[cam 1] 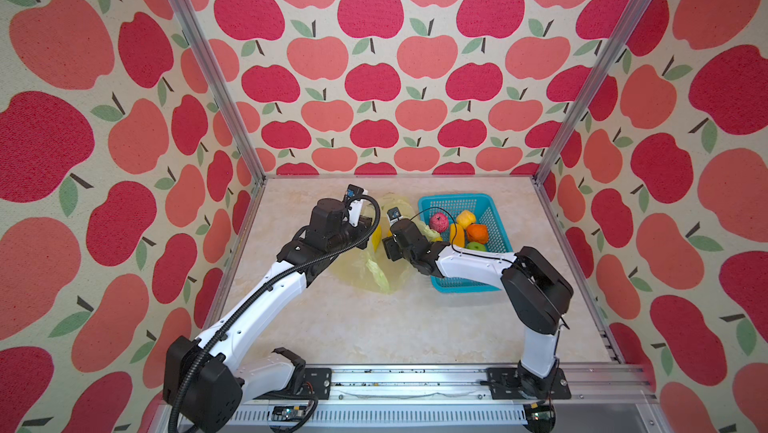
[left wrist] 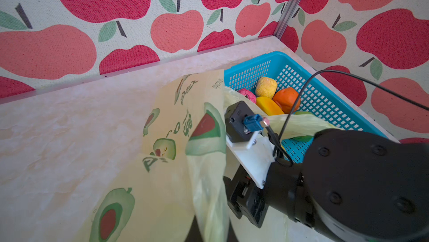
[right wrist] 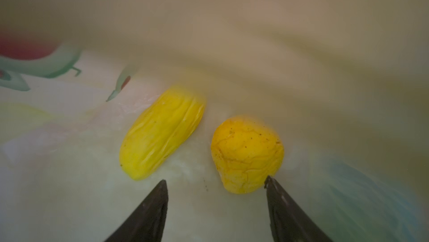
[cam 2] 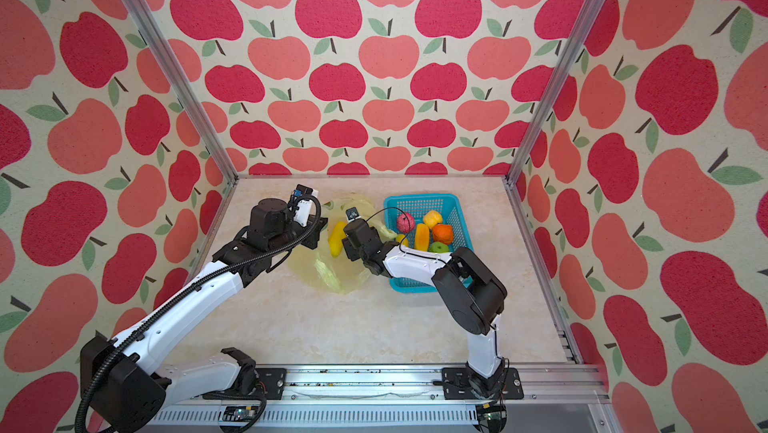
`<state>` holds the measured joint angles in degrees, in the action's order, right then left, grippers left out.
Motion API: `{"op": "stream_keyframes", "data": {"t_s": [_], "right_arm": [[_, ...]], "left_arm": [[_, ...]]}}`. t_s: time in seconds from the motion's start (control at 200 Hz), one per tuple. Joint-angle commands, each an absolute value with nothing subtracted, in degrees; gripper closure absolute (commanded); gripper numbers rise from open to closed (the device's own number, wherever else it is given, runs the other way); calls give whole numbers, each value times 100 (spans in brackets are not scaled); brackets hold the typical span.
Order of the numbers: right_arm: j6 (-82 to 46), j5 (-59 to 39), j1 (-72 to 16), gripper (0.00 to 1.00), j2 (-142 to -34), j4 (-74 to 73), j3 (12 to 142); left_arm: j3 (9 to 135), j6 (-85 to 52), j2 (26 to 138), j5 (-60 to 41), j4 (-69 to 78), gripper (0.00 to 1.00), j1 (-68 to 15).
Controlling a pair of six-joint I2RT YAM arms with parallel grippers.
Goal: Untie the knot of the plastic bag and take out the fruit
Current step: 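Move the right gripper into the bag above the two yellow fruits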
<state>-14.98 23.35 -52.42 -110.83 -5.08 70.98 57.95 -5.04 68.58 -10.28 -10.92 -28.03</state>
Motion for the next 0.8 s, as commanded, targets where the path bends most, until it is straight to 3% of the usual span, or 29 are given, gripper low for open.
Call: {"op": "stream_keyframes", "data": {"t_s": [0.0,0.13,0.235,0.35,0.4,0.61,0.795], "right_arm": [[-1687,2736,-5196,24,-11476,-404,7490],[-1887,2906,-5071,17,-11853,-724,7534],[-2110,2874,-4992,18,-12059,-844,7524],[-2163,2826,-4992,29,-12060,-932,7445],[-2169,2805,-4992,39,-11998,-953,7393],[-2062,2741,-5045,67,-11397,-1142,6967],[-2048,2641,-5148,79,-10900,-1152,6674]], "left_arm": [[5886,-475,6777,-1168,-1151,100,-2843],[5835,-483,6758,-1152,-1127,100,-2874],[5838,-485,6775,-1107,-1105,100,-2881],[5879,-483,6832,-1019,-1131,100,-2874],[5913,-491,6863,-1002,-1160,100,-2869],[5890,-535,6825,-933,-1182,100,-2858],[5873,-545,6820,-917,-1160,100,-2845]]}}
